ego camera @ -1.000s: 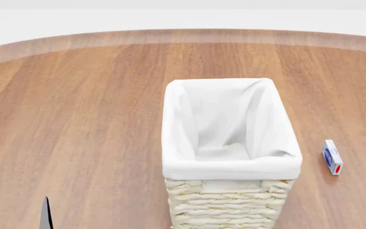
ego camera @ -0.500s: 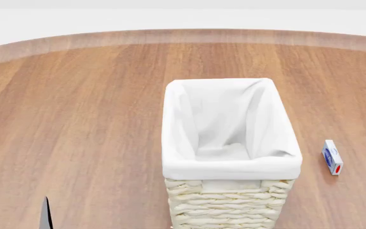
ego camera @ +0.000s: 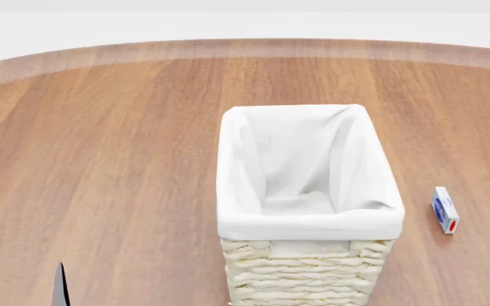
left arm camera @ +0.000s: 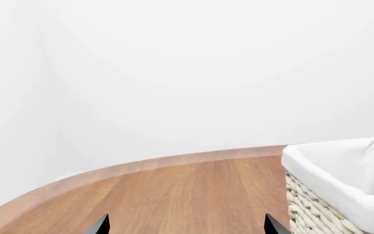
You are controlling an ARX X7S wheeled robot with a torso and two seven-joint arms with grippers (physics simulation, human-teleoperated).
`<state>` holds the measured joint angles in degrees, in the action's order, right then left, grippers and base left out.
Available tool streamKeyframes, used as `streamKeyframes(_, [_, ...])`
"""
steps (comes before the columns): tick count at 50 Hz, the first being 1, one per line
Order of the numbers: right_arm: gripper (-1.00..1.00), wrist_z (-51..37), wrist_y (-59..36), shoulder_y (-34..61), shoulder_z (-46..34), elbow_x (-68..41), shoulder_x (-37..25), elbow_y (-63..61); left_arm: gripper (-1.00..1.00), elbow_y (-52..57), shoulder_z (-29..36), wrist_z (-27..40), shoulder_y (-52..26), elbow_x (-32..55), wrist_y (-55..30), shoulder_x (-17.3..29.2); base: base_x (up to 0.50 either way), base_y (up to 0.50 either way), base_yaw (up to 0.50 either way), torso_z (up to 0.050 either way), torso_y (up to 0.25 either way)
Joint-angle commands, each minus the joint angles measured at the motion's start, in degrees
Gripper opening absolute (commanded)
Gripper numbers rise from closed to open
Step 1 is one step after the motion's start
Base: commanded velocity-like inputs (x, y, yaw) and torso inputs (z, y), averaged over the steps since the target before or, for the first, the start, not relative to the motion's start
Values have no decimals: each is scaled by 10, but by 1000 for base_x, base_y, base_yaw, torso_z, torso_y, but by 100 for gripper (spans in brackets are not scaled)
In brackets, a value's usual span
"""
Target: Pick up the alphabet soup and put it in the basket.
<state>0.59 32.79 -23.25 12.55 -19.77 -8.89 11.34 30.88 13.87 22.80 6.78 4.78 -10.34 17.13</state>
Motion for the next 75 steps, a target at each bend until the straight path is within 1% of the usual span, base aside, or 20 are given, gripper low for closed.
streamKeyframes(1, [-100, -54, -87, -58, 8, 4, -27, -219, 100, 1, 1, 3, 0, 2, 1, 3, 0, 0, 0, 0, 0])
streamKeyframes(6, [-100, -80, -141, -67, 7, 18, -49, -316, 100, 0, 2, 4, -1, 3, 1, 3, 0, 0, 0, 0, 0])
streamKeyframes(12, [-100, -114, -221, -66, 19, 5, -79, -419, 100, -2, 3, 5, -2, 3, 1, 4, 0, 0, 0, 0, 0])
streamKeyframes(18, [-100, -138, -282, -44, 28, -11, -110, -480, 100, -5, 6, 5, -3, 4, 1, 5, 0, 0, 0, 0, 0])
streamKeyframes(22, [-100, -154, -331, -7, 22, -14, -135, -514, 100, -5, 6, 6, -4, 5, 1, 5, 0, 0, 1, 0, 0])
streamKeyframes(29, [-100, -174, -428, 91, -4, -32, -182, -558, 100, -7, 8, 7, -6, 5, 1, 5, 0, 0, 0, 0, 1])
streamKeyframes(30, [-100, -182, -456, 117, -16, -29, -193, -563, 100, -8, 9, 6, -6, 5, 2, 6, 0, 0, 0, 0, 0])
streamKeyframes(34, [-100, -188, -500, 171, -36, -39, -209, -572, 100, -12, 10, 7, -8, 6, 3, 6, 0, 0, 0, 0, 0])
streamKeyframes(37, [-100, -195, -544, 230, -55, -56, -219, -577, 100, -15, 9, 7, -8, 8, 3, 5, 0, 0, 0, 0, 0])
streamKeyframes(39, [-100, -201, -579, 262, -67, -69, -225, -574, 100, -16, 12, 7, -9, 8, 4, 5, 0, 0, 0, 0, 0])
streamKeyframes(41, [-100, -202, -603, 317, -87, -80, -223, -565, 100, -19, 14, 6, -10, 7, 5, 5, 0, 0, 0, 0, 0])
streamKeyframes(42, [-100, -204, -607, 324, -91, -79, -223, -564, 100, -18, 15, 6, -10, 7, 5, 5, 0, 0, 0, 0, 0])
streamKeyframes(43, [-100, -202, -616, 357, -106, -79, -220, -554, 100, -15, 14, 6, -9, 8, 3, 6, 0, 0, 0, 0, 0])
streamKeyframes(46, [-100, -197, -626, 404, -130, -81, -211, -533, 100, -16, 12, 7, -9, 10, 4, 7, 0, 0, 0, 0, 3])
streamKeyframes(52, [-100, -174, -621, 492, -173, -76, -182, -459, 100, -16, 11, 9, -9, 10, 6, 9, 0, 0, 0, 0, 0])
streamKeyframes(63, [-100, -138, -620, 623, -239, -46, -147, -333, 100, -18, 9, 11, -9, 15, 7, 10, 0, 0, 0, 0, 1])
streamKeyframes(67, [-100, -125, -611, 651, -256, -36, -136, -290, 100, -15, 9, 12, -9, 16, 5, 11, 0, 0, 0, 0, 0])
streamKeyframes(75, [-100, -89, -573, 716, -286, -18, -101, -160, 100, -17, 11, 13, -10, 17, 5, 12, 0, 0, 0, 0, 0])
